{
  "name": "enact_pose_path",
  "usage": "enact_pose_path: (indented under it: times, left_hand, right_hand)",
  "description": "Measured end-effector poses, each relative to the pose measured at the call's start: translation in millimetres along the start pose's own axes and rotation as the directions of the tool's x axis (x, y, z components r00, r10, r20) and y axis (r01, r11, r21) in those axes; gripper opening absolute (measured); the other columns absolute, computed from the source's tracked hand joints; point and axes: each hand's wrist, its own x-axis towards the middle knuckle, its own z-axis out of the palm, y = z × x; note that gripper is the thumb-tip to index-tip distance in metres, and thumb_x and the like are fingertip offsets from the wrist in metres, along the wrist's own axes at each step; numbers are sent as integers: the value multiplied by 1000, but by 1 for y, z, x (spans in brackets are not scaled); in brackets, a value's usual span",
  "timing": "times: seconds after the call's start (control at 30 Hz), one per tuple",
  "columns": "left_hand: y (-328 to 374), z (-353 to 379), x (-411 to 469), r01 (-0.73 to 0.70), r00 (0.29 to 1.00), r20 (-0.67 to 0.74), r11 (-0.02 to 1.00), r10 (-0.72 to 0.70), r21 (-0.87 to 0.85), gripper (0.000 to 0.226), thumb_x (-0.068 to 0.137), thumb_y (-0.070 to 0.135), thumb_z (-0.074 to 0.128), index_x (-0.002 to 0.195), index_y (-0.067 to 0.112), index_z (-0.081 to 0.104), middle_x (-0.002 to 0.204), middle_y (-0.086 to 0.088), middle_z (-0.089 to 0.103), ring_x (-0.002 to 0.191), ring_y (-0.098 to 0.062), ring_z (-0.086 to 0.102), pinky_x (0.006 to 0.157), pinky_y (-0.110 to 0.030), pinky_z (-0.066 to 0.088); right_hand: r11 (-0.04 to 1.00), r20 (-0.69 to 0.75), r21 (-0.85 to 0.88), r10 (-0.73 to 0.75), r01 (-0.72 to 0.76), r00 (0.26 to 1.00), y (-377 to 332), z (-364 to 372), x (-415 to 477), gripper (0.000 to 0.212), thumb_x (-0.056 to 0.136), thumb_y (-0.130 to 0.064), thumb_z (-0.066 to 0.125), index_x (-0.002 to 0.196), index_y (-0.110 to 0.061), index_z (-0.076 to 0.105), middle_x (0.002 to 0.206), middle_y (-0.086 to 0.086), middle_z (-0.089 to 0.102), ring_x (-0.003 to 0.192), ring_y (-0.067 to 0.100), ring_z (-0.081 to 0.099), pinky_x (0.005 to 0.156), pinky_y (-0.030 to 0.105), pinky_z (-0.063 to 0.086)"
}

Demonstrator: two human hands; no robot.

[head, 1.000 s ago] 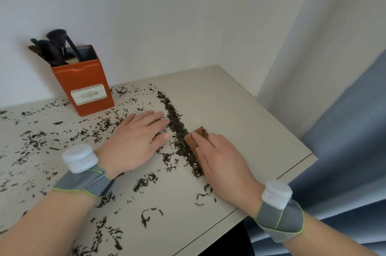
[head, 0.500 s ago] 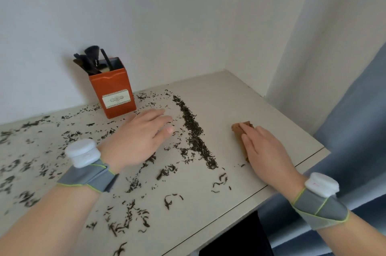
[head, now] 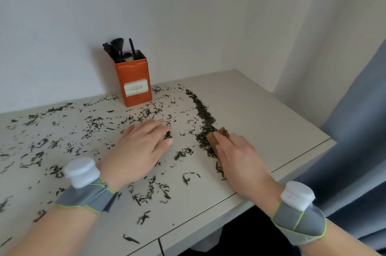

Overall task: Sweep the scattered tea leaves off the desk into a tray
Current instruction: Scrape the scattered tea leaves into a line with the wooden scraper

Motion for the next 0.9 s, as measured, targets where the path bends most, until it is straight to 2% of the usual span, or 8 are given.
enact_pose_path:
  times: [0.13, 0.2, 0.27, 0.37, 0.47, 0.57, 0.73, 0.9]
  left_hand:
    - [2, 5, 0, -8, 1000, -11, 1000, 8, 7, 66, 101, 67, 9, 161, 41, 19, 169, 19, 10, 157, -5, -1, 129, -46, 4]
    - [4, 7, -1, -25, 1000, -18, 999, 25, 20, 66, 101, 68, 8, 160, 41, 20, 169, 19, 11, 157, -5, 0, 129, -47, 6]
    - [5, 7, -3, -27, 999, -32, 999, 28, 24, 67, 101, 68, 6, 161, 40, 18, 169, 19, 10, 157, -6, 0, 129, -47, 6]
    - [5, 7, -5, -13, 999, -37, 999, 14, 29, 67, 100, 68, 6, 161, 40, 17, 170, 19, 9, 157, -6, -1, 130, -46, 6]
    - [0, 9, -6, 12, 999, -50, 1000, -11, 24, 66, 101, 66, 8, 161, 41, 17, 170, 19, 9, 157, -5, -2, 130, -46, 5]
    - [-2, 10, -6, 19, 998, -56, 1000, -19, 11, 65, 102, 67, 9, 161, 41, 18, 169, 20, 10, 156, -3, -3, 130, -47, 6]
    - [-1, 13, -3, 11, 998, -64, 1000, -11, 8, 65, 102, 68, 9, 160, 42, 20, 168, 21, 11, 156, -2, -2, 130, -46, 6]
    - [-2, 13, -3, 13, 997, -71, 1000, -13, -4, 63, 103, 66, 12, 159, 41, 25, 168, 20, 16, 156, -3, 1, 129, -47, 8]
  right_hand:
    - [996, 3, 89, -2, 1, 1000, -2, -2, 3, 39, 107, -25, 44, 144, -16, 54, 98, 2, 58, 87, 26, 54, 78, 38, 49]
    - [967, 2, 241, 80, -78, 997, 8, -5, 5, 41, 108, -28, 40, 146, -20, 52, 100, 0, 58, 91, 22, 55, 83, 36, 46]
    - [941, 20, 299, 161, -159, 987, 23, -12, 6, 42, 108, -32, 38, 148, -24, 51, 101, -1, 60, 93, 19, 56, 86, 37, 46]
    - [949, 68, 233, 201, -212, 977, 50, -20, 7, 44, 108, -36, 35, 148, -27, 49, 103, -2, 59, 94, 17, 55, 84, 32, 42]
    - [971, 89, 65, 222, -228, 971, 75, -17, 15, 46, 108, -38, 30, 149, -27, 48, 101, -6, 54, 90, 14, 49, 78, 28, 34]
    - [981, 48, -59, 187, -184, 981, 74, -11, 16, 47, 107, -37, 28, 143, -20, 52, 95, -4, 52, 84, 17, 48, 75, 31, 38]
    - [991, 38, -110, 83, -78, 996, 38, -4, 18, 37, 105, -25, 41, 128, -7, 63, 91, 11, 59, 78, 32, 56, 72, 46, 53]
    - [997, 32, -71, -1, 4, 999, 0, 2, 19, 29, 105, -21, 44, 124, -10, 62, 89, 7, 58, 74, 28, 52, 66, 43, 50]
